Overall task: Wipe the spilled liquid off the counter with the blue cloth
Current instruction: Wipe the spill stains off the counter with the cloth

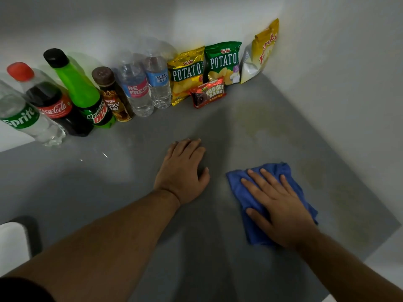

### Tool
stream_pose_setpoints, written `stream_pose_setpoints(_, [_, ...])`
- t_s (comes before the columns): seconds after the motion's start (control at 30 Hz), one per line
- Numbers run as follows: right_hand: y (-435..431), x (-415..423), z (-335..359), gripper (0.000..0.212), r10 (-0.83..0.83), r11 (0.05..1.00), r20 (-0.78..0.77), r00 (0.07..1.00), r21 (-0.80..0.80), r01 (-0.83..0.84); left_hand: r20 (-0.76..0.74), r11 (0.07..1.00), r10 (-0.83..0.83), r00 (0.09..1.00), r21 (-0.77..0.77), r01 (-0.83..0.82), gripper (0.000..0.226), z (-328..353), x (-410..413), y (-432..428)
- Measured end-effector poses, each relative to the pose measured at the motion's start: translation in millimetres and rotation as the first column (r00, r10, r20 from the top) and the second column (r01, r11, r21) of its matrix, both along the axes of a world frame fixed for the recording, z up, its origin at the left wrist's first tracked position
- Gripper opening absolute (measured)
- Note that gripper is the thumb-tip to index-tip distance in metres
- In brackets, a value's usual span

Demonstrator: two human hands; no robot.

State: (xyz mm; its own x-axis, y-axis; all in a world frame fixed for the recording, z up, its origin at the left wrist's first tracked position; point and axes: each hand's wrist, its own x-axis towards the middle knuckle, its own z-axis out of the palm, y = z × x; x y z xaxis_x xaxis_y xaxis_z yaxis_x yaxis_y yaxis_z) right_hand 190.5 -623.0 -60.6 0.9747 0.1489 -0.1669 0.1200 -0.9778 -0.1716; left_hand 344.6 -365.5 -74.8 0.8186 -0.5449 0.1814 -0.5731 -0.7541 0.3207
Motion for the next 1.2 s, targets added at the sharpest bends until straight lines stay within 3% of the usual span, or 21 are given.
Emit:
stream_pose_setpoints(0.27, [17.0, 81.9, -7.4, 0.076, -0.294, 0.954, 0.051, 0.955, -0.049, 0.296, 0.014, 1.0, 0.01, 1.0, 0.016, -0.01, 0.058, -1.4, 0.9, -2.5])
stream_pose_setpoints(0.53, [4.7, 39.4, -4.7, 0.069, -0.015, 1.0, 0.016, 1.0, 0.011, 0.015, 0.03, 1.0, 0.012, 0.999, 0.006, -0.012, 0.057, -0.3, 0.1, -2.6])
stream_pose_setpoints(0.67, [-16.1, 64.1, -2.6, 0.072, -0.122, 0.992, 0.016, 0.992, 0.009, 0.122, 0.016, 1.0, 0.013, 1.0, 0.027, -0.014, 0.056, 1.2, -0.5, -2.5])
stream_pose_setpoints(0.83, [16.6, 123.0, -5.5, 0.077, -0.284, 0.958, 0.052, 0.957, -0.037, 0.286, 0.022, 0.999, 0.017, 1.0, 0.028, -0.017, 0.056, 1.2, -0.8, -3.4])
stream_pose_setpoints(1.07, [-3.6, 90.3, -5.2, 0.067, 0.035, 0.999, 0.042, 0.999, 0.025, -0.036, 0.023, 1.0, 0.016, 1.0, 0.005, -0.017, 0.055, -1.7, 0.4, -2.7])
stream_pose_setpoints(1.2, [-23.6, 111.7, -3.4, 0.068, -0.057, 0.998, 0.045, 0.997, 0.027, 0.056, 0.023, 1.0, 0.015, 1.0, 0.013, -0.015, 0.056, 0.0, -0.2, -3.1])
